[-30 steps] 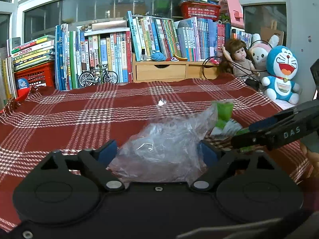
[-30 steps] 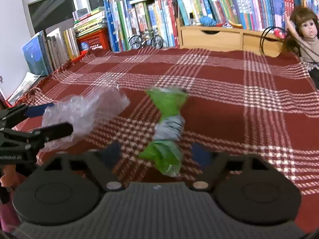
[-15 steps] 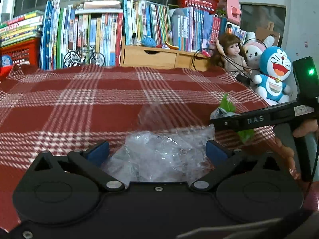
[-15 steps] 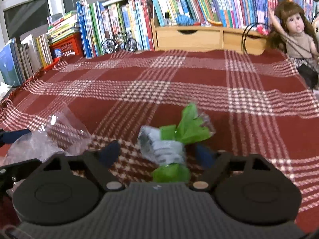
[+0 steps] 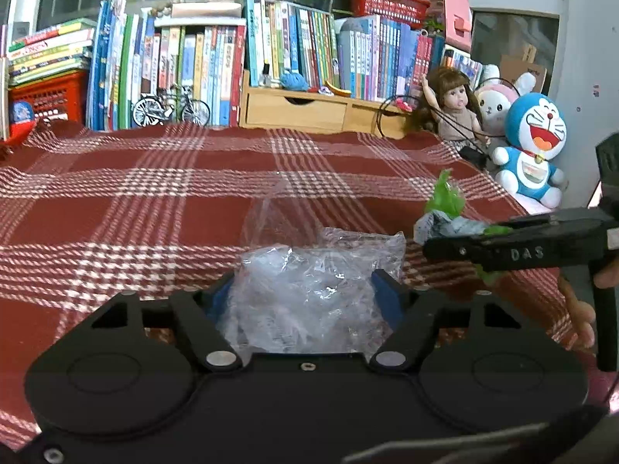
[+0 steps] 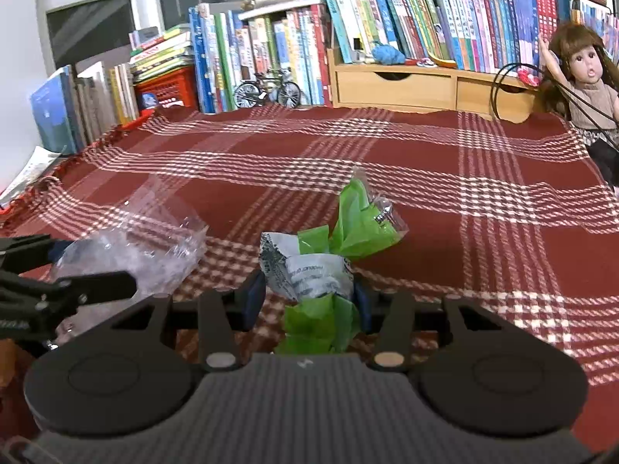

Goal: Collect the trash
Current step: 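Lift the clear bag and green packaging off the table with both tools, then lower the clear bag and green packaging into the bin and open both tools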

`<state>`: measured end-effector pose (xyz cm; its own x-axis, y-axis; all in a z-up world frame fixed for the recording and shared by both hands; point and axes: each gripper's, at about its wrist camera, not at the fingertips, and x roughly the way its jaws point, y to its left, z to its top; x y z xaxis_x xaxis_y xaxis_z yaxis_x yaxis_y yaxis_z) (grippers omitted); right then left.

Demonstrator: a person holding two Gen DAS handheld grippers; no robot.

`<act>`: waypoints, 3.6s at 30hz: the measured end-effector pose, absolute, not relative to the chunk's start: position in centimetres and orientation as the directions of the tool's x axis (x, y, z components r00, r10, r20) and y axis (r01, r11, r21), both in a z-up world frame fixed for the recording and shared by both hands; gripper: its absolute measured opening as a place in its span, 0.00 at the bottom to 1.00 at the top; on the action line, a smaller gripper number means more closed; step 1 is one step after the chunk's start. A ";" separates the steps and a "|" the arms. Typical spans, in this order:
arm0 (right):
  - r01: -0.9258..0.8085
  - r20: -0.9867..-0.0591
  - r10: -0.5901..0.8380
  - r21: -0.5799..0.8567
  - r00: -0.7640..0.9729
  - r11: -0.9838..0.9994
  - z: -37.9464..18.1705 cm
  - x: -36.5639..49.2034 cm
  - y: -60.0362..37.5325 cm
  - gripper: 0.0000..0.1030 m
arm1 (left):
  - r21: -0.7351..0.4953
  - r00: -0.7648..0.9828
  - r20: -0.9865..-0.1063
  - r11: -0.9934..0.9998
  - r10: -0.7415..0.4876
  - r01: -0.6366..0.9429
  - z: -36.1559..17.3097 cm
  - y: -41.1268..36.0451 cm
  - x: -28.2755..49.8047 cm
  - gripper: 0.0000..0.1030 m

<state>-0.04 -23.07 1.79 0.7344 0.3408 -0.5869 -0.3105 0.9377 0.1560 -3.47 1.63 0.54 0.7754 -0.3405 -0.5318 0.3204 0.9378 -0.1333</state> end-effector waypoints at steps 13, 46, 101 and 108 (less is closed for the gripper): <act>-0.390 -0.565 0.435 0.208 0.701 0.897 2.7 -5.0 -22.8 0.50 | -0.156 0.815 -0.479 0.945 -0.326 0.287 3.0 2.7 -8.0 0.65; -0.464 -0.747 0.484 0.265 0.455 0.845 -7.6 -16.5 -19.9 0.41 | -0.163 0.649 -0.730 0.977 -0.215 0.139 -7.0 1.7 -20.1 0.65; -0.292 -0.834 0.424 0.332 0.354 0.897 -16.3 -14.4 -19.2 0.62 | -0.106 0.353 -0.932 0.994 -0.084 -0.042 -19.9 0.3 -15.0 0.77; -0.293 -0.834 0.425 0.333 0.352 0.896 -16.3 -14.4 -19.2 0.64 | -0.114 0.343 -0.935 0.993 -0.092 -0.044 -19.9 0.4 -14.9 0.80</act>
<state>-14.39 -19.22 -16.28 0.3524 0.4250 -0.8338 -0.2927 0.8963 0.3332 -14.91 0.39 -19.93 0.3433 -0.0919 -0.9347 -0.0441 0.9925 -0.1138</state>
